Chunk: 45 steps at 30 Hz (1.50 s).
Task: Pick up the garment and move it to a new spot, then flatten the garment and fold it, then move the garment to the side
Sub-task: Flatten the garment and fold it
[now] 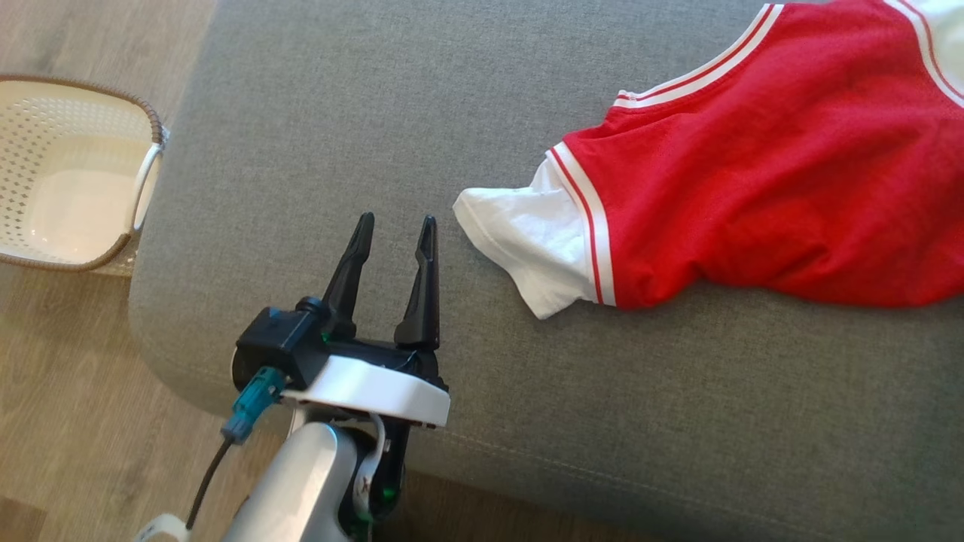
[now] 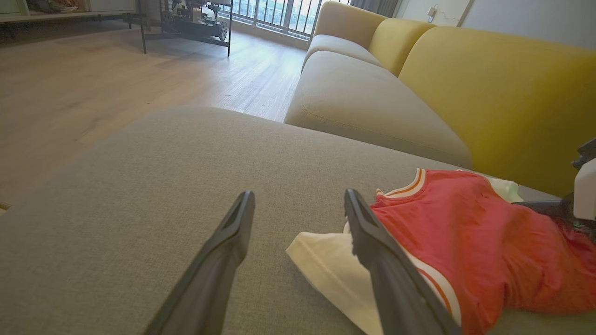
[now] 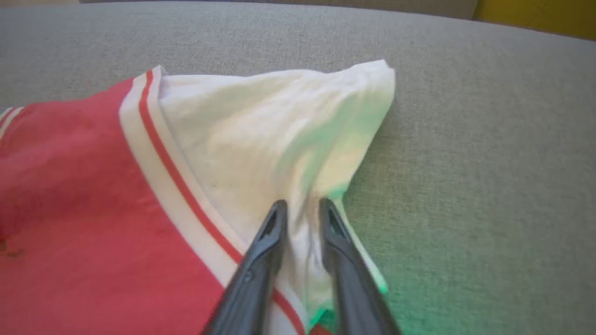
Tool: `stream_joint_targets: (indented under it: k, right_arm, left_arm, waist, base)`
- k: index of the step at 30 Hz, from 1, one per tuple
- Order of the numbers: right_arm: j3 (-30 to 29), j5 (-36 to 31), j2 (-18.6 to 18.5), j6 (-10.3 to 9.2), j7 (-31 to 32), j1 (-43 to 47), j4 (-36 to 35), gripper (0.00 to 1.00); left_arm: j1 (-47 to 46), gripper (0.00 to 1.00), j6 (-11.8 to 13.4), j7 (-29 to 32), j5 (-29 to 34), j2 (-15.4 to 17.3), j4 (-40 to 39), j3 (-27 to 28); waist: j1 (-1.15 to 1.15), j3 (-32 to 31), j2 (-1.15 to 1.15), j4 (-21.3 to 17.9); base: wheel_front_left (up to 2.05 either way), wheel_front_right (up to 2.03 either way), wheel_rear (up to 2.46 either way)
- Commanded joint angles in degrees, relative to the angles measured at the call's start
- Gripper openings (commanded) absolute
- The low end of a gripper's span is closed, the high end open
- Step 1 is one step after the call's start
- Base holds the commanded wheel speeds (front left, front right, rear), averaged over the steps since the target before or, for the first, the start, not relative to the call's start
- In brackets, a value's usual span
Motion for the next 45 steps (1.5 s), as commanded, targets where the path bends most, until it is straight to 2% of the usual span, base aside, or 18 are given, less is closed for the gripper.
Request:
stream_joint_targets:
  k: [1,7,12,13,19,21,23,26,30,35,40,45]
  right_arm:
    - [1.61,0.99,0.68,-0.02,-1.1,-0.38,-0.77,0.0]
    - [2.62,3.38,0.15,-0.02,-9.66,-2.07,-2.78,0.0]
    - [0.79,5.01,-1.41,-0.02,-17.49,-5.43,-3.81,0.0]
    - [0.79,5.01,-1.41,-0.02,-17.49,-5.43,-3.81,0.0]
    - [-5.97,0.87,-4.82,-0.02,-28.11,-12.88,-4.32,0.0]
    - [-7.58,-2.02,-4.07,-0.02,-29.04,-15.02,-5.75,0.0]
    - [-6.99,-4.23,-1.06,-0.02,-29.31,-16.12,-7.89,0.0]
    - [-3.09,-5.3,4.32,-0.02,-29.38,-15.3,-13.66,0.0]
    - [5.26,-3.47,11.17,-0.02,-29.4,-8.62,-18.9,0.0]
    - [16.49,-0.61,17.45,-0.02,-29.24,2.37,-19.54,0.0]
    - [30.09,4.83,21.31,-0.02,-27.32,12.5,-19.7,0.0]
    - [43.52,13.68,22.3,-0.02,-24.99,19.16,-25.85,0.0]
  left_arm:
    - [-1.9,1.0,0.5,-0.3,0.08,0.19,-2.0,1.64]
    - [-1.51,1.0,0.18,-0.3,0.43,0.19,-1.21,2.24]
    - [-0.33,1.0,-0.54,-0.3,0.65,0.19,-0.5,3.03]
    - [-0.33,1.0,-0.54,-0.3,0.65,0.19,-0.5,3.03]
    - [1.68,1.0,-1.11,-0.3,0.15,0.19,-0.36,3.19]
    - [2.36,1.0,-1.15,-0.3,0.01,0.19,-0.5,3.21]
    - [3.14,1.0,-1.08,-0.3,-0.02,0.19,-0.68,3.73]
    - [4.3,1.0,-1.25,-0.3,0.15,0.19,-0.79,4.47]
    - [5.5,1.0,-1.51,-0.3,0.44,0.19,-0.75,5.32]
    - [5.64,1.0,-1.5,-0.3,0.55,0.19,-0.76,5.68]
    - [5.28,1.0,-1.64,-0.3,0.72,0.19,-0.43,5.61]
    - [5.3,1.0,-1.64,-0.3,0.74,0.19,-0.08,5.76]
  waist:
    - [0.0,-0.15,0.0,-0.28]
    - [0.0,-2.34,0.0,-1.43]
    - [0.0,-5.76,0.0,-2.35]
    - [0.0,-5.76,0.0,-2.35]
    - [0.0,-9.8,0.0,-2.09]
    - [0.0,-10.9,0.0,-1.67]
    - [0.0,-11.73,0.0,-1.48]
    - [0.0,-12.52,0.0,-1.43]
    - [0.0,-13.32,0.0,-1.69]
    - [0.0,-13.55,0.0,-1.89]
    - [0.0,-13.76,0.0,-1.9]
    - [0.0,-14.39,0.0,-2.4]
  base:
    - [0.0,0.0,0.0]
    - [0.0,0.0,0.0]
    - [0.0,0.0,0.0]
    - [0.0,0.0,0.0]
    - [0.0,0.0,0.0]
    - [0.0,0.0,0.0]
    - [0.0,0.0,0.0]
    - [0.0,0.0,0.0]
    - [0.0,0.0,0.0]
    - [0.0,0.0,0.0]
    - [0.0,0.0,0.0]
    - [0.0,0.0,0.0]
